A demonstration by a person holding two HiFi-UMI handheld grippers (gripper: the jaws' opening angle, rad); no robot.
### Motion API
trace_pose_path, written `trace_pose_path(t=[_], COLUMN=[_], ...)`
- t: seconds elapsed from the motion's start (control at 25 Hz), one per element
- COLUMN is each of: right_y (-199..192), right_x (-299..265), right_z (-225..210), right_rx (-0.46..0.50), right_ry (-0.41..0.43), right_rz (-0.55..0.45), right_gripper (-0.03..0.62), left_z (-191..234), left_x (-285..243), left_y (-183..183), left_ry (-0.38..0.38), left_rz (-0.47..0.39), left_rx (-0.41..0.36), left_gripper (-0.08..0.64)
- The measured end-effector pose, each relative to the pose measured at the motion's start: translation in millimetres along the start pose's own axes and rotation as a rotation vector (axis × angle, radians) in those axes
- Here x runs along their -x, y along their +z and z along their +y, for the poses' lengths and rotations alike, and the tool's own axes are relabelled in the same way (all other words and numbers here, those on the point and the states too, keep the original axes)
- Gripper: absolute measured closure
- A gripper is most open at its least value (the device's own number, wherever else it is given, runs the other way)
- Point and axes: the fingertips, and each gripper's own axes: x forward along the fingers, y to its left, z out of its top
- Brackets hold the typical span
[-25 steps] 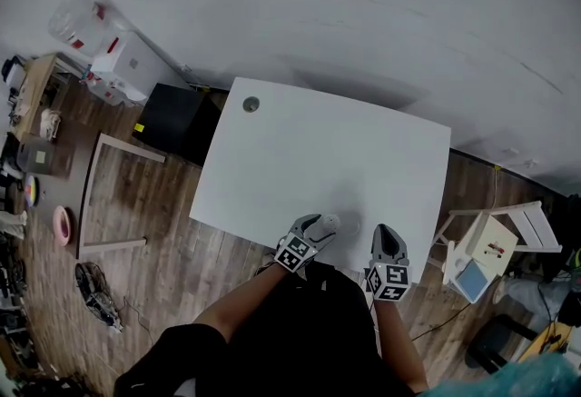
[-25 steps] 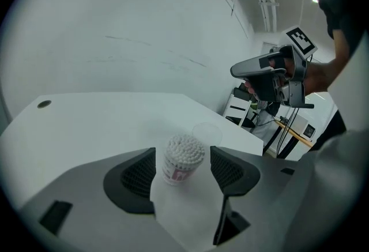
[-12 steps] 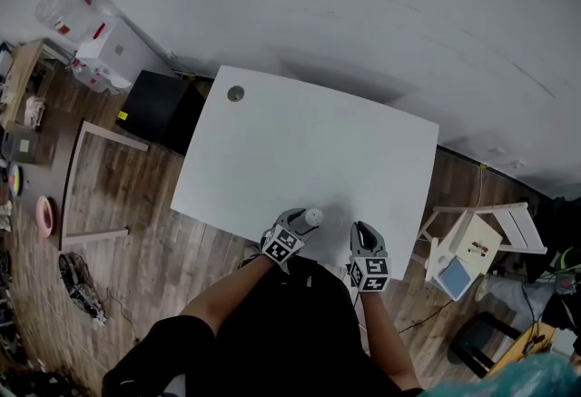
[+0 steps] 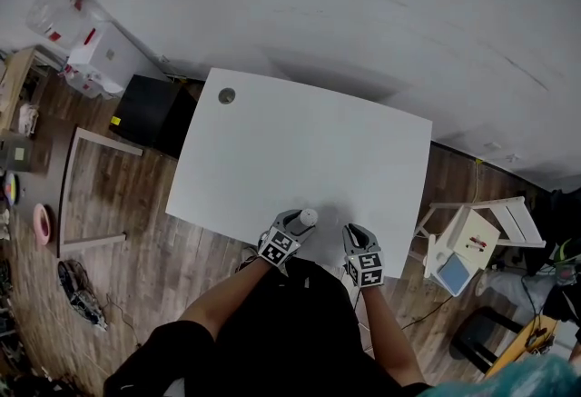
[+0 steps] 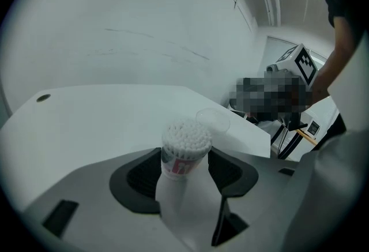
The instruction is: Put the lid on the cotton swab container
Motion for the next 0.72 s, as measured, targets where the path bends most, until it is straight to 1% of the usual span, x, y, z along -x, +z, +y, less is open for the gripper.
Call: trace_pose_path(t=[0.12, 0.16, 0.24, 0.36, 0.48, 0.64, 0.72], right_y=[-1.4, -2.8, -7.2, -11.0, -13.2, -17.1, -17.9], right_x=[-7.4, -9.6, -13.9, -21.5, -27.2, -27.8, -28.4], right_z=[11.9, 15.4, 21.0, 27.5, 31.6, 36.2, 35.2], right_rx=[0.017, 0.026, 0.048, 0.087, 0.171, 0.336, 0.378], right_ry=[0.058, 0.076, 0.107, 0.135, 0.155, 0.198, 0.197], right_rz=[0.022, 0.031, 0.054, 0.098, 0.133, 0.143, 0.155], right_gripper=[0.551, 0.539, 0.494, 0.463, 0.459, 0.457, 0.457], left_z=[1.3, 1.6, 0.9, 1.6, 3.8, 2.9, 3.0], left_x=[2.3, 2.9, 3.0, 2.9, 3.0, 2.8, 3.5], left_y=[0.3, 0.1, 0.0, 1.1, 1.8, 0.7, 0.2], left_ry=[-0.011, -0.014, -0.019, -0.018, -0.013, -0.014, -0.019], left_rz=[-0.004, -0.004, -0.005, -0.003, 0.003, 0.014, 0.014], left_rx=[0.011, 0.015, 0.016, 0.003, 0.002, 0.001, -0.004], left_gripper=[0.299, 0.301, 0.301, 0.302, 0.302, 0.304, 0.304])
